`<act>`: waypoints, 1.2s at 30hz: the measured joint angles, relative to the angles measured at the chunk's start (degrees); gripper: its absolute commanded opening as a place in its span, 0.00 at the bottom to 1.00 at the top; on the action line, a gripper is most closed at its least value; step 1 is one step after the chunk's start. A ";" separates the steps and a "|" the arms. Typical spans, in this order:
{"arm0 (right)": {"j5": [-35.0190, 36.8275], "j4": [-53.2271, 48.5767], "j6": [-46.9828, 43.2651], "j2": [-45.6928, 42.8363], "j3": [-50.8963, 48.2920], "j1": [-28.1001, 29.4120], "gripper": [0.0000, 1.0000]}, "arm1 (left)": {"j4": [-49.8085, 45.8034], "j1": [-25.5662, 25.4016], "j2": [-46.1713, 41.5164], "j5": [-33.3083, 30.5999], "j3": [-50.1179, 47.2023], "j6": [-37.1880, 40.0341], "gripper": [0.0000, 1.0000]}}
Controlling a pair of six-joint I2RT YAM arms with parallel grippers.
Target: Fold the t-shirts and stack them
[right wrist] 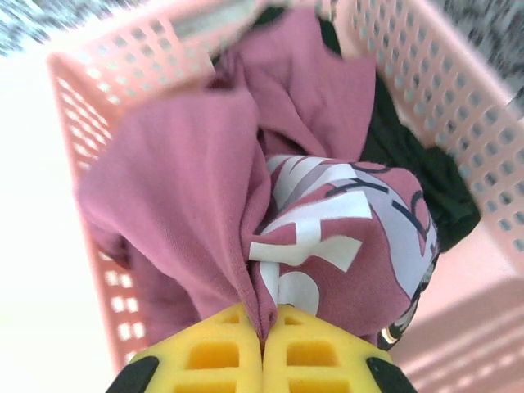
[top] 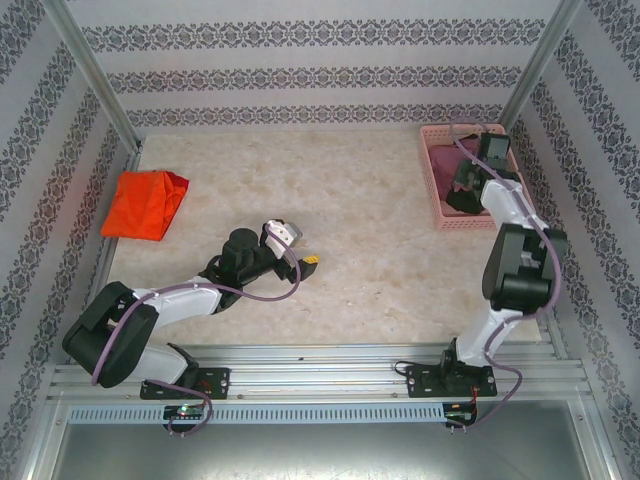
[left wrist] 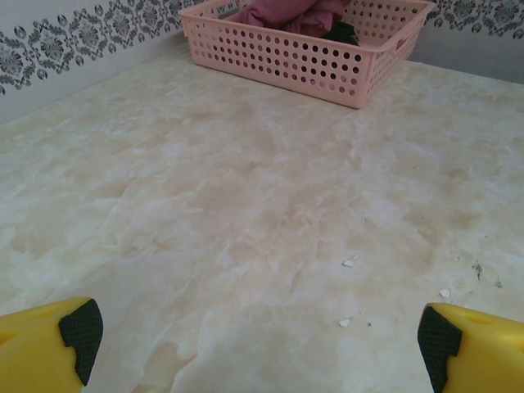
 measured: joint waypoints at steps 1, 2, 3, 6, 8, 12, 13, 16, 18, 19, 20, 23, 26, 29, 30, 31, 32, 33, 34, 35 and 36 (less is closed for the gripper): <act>0.90 1.03 -0.55 -3.34 -1.60 1.18 0.00 | 0.37 0.00 0.15 0.00 0.00 -0.11 1.00; 1.66 1.84 -1.18 -6.62 -2.80 2.51 0.00 | 0.83 -0.02 0.39 0.02 0.00 -0.26 1.00; 2.47 2.82 -1.90 -9.57 -3.80 3.87 0.00 | 1.05 -0.02 0.66 -0.02 0.00 -0.44 1.00; 4.24 5.49 -5.07 -18.10 -5.68 8.66 0.00 | 1.46 -0.02 1.40 -0.26 0.00 -1.22 1.00; 4.96 6.84 -7.39 -22.82 -5.92 11.91 0.00 | 1.92 -0.02 1.64 -0.52 0.02 -1.97 1.00; 5.07 8.48 -10.91 -29.73 -5.77 17.27 0.00 | 3.39 -0.02 1.75 -0.85 0.02 -3.37 1.00; 4.59 8.35 -11.50 -31.01 -5.40 18.36 0.00 | 3.78 -0.02 1.75 -0.85 0.02 -3.72 1.00; 2.36 7.39 -12.07 -33.09 -3.41 20.98 0.00 | 4.63 -0.02 1.73 -0.94 0.02 -4.61 1.00; 0.04 7.06 -12.02 -33.90 -2.21 22.60 0.00 | 4.96 -0.02 1.73 -1.18 0.02 -5.16 1.00; -1.64 6.73 -11.98 -34.27 -1.73 23.43 0.00 | 5.11 -0.02 1.73 -1.29 0.00 -5.42 1.00; -3.56 6.60 -11.76 -34.60 -1.38 24.15 0.00 | 5.40 -0.02 1.70 -1.53 -0.02 -5.66 1.00; -8.76 6.14 -10.60 -34.86 -0.46 26.05 0.00 | 5.81 -0.02 1.09 -2.34 -0.24 -6.29 1.00; -12.33 5.84 -9.53 -34.56 -0.31 28.41 0.00 | 5.84 -0.02 -0.52 -3.10 -0.63 -6.49 1.00; -13.75 5.81 -8.85 -33.53 -0.39 31.74 0.00 | 5.81 -0.02 -1.97 -4.11 -0.94 -6.67 1.00; -13.88 5.81 -8.76 -33.27 -0.52 32.74 0.00 | 5.84 -0.02 -2.23 -4.33 -0.94 -6.95 1.00; -14.03 5.88 -8.72 -33.00 -0.87 33.83 0.00 | 5.86 -0.02 -2.45 -4.63 -0.94 -7.45 1.00; -14.10 5.90 -8.68 -32.81 -1.44 34.91 0.00 | 5.86 -0.02 -2.54 -4.96 -0.94 -8.26 1.00; -14.10 5.95 -8.55 -32.68 -2.05 35.78 0.00 | 5.84 -0.02 -2.54 -5.20 -0.92 -9.16 1.00; -14.10 6.05 -8.48 -32.50 -2.80 36.61 0.00 | 5.81 -0.02 -2.51 -5.35 -0.87 -10.12 1.00; -14.10 6.21 -8.35 -32.28 -3.61 37.31 0.00 | 5.84 -0.02 -2.51 -5.35 -0.79 -11.28 1.00; -14.08 6.36 -8.28 -32.00 -4.42 37.92 0.02 | 5.88 -0.02 -2.40 -5.35 -0.59 -12.35 1.00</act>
